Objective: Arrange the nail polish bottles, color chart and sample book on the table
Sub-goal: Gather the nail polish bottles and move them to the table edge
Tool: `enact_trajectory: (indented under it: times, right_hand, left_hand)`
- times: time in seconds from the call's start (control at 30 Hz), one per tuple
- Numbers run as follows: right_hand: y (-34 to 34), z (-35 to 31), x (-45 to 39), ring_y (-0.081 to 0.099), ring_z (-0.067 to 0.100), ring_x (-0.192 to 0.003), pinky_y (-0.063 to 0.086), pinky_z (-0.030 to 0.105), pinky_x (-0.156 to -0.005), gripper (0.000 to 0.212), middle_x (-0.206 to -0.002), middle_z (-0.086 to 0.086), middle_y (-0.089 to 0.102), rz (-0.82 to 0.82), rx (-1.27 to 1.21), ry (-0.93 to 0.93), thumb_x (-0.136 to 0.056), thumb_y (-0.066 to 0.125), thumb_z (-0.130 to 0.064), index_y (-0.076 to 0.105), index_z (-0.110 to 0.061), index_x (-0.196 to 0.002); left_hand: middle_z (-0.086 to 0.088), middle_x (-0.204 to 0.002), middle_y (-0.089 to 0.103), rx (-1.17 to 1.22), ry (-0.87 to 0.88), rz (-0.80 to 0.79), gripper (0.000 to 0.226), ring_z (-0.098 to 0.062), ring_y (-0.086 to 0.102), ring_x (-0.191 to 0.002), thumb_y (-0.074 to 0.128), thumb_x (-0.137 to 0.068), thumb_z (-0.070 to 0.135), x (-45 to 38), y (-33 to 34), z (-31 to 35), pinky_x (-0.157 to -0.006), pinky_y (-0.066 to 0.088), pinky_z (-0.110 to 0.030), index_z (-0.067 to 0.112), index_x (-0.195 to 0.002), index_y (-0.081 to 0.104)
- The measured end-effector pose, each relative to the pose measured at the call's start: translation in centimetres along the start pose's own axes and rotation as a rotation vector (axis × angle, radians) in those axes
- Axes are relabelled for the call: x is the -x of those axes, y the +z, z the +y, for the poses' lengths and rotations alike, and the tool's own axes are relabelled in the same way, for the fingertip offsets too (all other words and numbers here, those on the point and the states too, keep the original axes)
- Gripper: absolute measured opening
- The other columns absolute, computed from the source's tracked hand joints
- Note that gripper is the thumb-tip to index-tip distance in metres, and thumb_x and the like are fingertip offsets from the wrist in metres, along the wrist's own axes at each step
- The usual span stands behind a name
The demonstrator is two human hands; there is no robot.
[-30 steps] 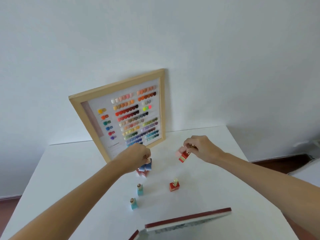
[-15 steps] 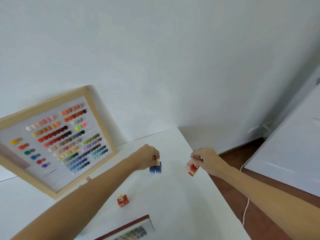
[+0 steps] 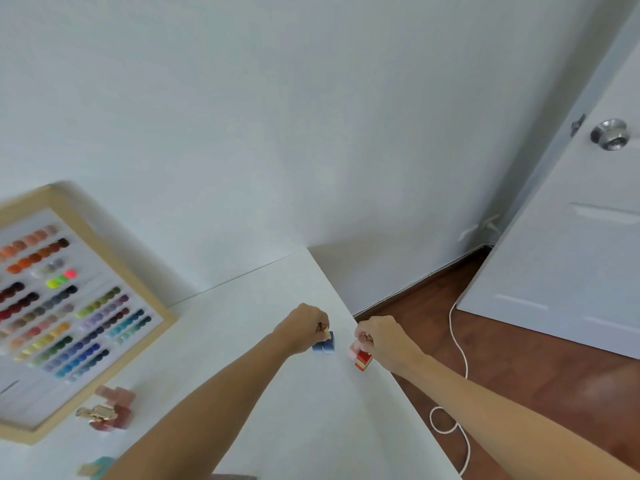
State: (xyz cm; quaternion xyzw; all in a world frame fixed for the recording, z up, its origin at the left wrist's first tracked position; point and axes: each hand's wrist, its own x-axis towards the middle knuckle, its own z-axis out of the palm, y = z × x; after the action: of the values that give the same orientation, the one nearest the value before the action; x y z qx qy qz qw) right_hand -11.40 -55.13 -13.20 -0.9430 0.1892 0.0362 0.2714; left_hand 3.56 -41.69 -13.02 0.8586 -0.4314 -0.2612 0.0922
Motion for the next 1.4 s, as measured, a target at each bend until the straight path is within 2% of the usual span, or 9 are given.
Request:
enact_trajectory:
  times: [0.2, 0.33, 0.47, 0.63, 0.77, 0.87, 0.97, 1.23, 1.4]
  right_hand:
    - [1.3, 0.1, -0.3, 0.064, 0.018, -0.090, 0.048, 0.020, -0.076, 0.020, -0.107, 0.009, 0.067, -0.007, 0.005, 0.008, -0.094, 0.055, -0.023, 0.065, -0.012, -0.108]
    - [2.0, 0.0, -0.3, 0.064, 0.018, -0.090, 0.040, 0.016, -0.073, 0.023, -0.107, 0.009, 0.067, -0.021, 0.022, 0.017, -0.093, 0.057, -0.027, 0.065, -0.013, -0.108]
    - [2.2, -0.1, 0.0, 0.064, 0.017, -0.090, 0.047, 0.019, -0.079, 0.022, -0.107, 0.008, 0.066, -0.033, 0.033, 0.036, -0.093, 0.056, -0.029, 0.065, -0.015, -0.107]
    - [1.9, -0.5, 0.3, 0.065, 0.023, -0.094, 0.048, 0.025, -0.080, 0.022, -0.104, 0.010, 0.069, -0.055, -0.029, 0.019, -0.092, 0.054, -0.014, 0.065, -0.011, -0.111]
    - [1.6, -1.1, 0.6, 0.065, 0.021, -0.095, 0.042, 0.010, -0.071, 0.025, -0.104, 0.008, 0.070, -0.061, -0.048, 0.013, -0.091, 0.054, -0.011, 0.063, -0.011, -0.115]
    - [1.1, -1.8, 0.9, 0.063, 0.022, -0.100, 0.049, 0.026, -0.085, 0.031, -0.112, 0.008, 0.067, -0.052, 0.018, 0.041, -0.093, 0.053, -0.022, 0.058, -0.015, -0.122]
    - [0.4, -2.3, 1.1, 0.058, 0.024, -0.107, 0.049, 0.036, -0.089, 0.034, -0.116, 0.006, 0.064, -0.020, 0.119, 0.056, -0.095, 0.044, -0.032, 0.054, -0.020, -0.125]
    - [-0.2, -6.8, -1.1, 0.056, 0.023, -0.103, 0.046, 0.036, -0.092, 0.027, -0.115, 0.004, 0.062, 0.172, 0.260, -0.179, -0.093, 0.055, -0.029, 0.062, -0.017, -0.116]
    - [1.6, -13.7, -3.5, 0.057, 0.025, -0.105, 0.045, 0.037, -0.094, 0.025, -0.117, 0.004, 0.063, 0.141, 0.230, -0.313, -0.091, 0.058, -0.025, 0.064, -0.015, -0.114]
  left_hand:
    - [-0.010, -0.108, 0.069, -0.003, 0.013, -0.007, 0.027, -0.027, 0.062, -0.099, 0.058, -0.089, 0.022, -0.9, 1.2, 0.9, -0.075, 0.047, -0.030, 0.010, -0.110, 0.068]
    - [-0.011, -0.108, 0.068, -0.025, 0.011, -0.015, 0.026, -0.029, 0.062, -0.099, 0.061, -0.087, 0.023, -1.1, 1.7, 1.1, -0.075, 0.049, -0.034, 0.010, -0.108, 0.070]
    - [-0.011, -0.109, 0.068, -0.016, 0.001, -0.019, 0.026, -0.029, 0.062, -0.100, 0.062, -0.085, 0.020, -0.9, 2.0, 1.0, -0.079, 0.051, -0.036, 0.009, -0.107, 0.070]
    - [-0.009, -0.115, 0.066, 0.009, 0.014, -0.012, 0.028, -0.028, 0.061, -0.105, 0.065, -0.086, 0.022, -0.8, 2.2, 0.7, -0.080, 0.048, -0.032, 0.012, -0.112, 0.068]
    - [-0.006, -0.126, 0.061, 0.013, 0.042, -0.025, 0.040, -0.025, 0.057, -0.114, 0.068, -0.086, 0.024, -0.4, 2.1, 0.5, -0.088, 0.046, -0.032, 0.017, -0.125, 0.060]
    - [-0.007, -0.135, 0.054, 0.012, 0.048, -0.040, 0.051, -0.026, 0.051, -0.123, 0.068, -0.086, 0.025, 0.3, 1.4, 0.2, -0.098, 0.044, -0.036, 0.020, -0.134, 0.052]
    - [-0.008, -0.138, 0.050, 0.018, 0.064, -0.037, 0.056, -0.027, 0.053, -0.120, 0.067, -0.088, 0.026, 1.5, 0.1, -0.4, -0.100, 0.043, -0.038, 0.020, -0.139, 0.046]
    - [-0.005, -0.137, 0.053, 0.222, -0.040, 0.114, 0.053, -0.022, 0.063, -0.108, 0.065, -0.089, 0.029, 8.5, -6.9, -7.3, -0.095, 0.047, -0.031, 0.021, -0.138, 0.046]
    - [-0.006, -0.137, 0.054, 0.283, -0.169, 0.239, 0.051, -0.022, 0.065, -0.107, 0.065, -0.091, 0.025, 16.5, -9.8, -15.0, -0.098, 0.050, -0.035, 0.018, -0.138, 0.047]
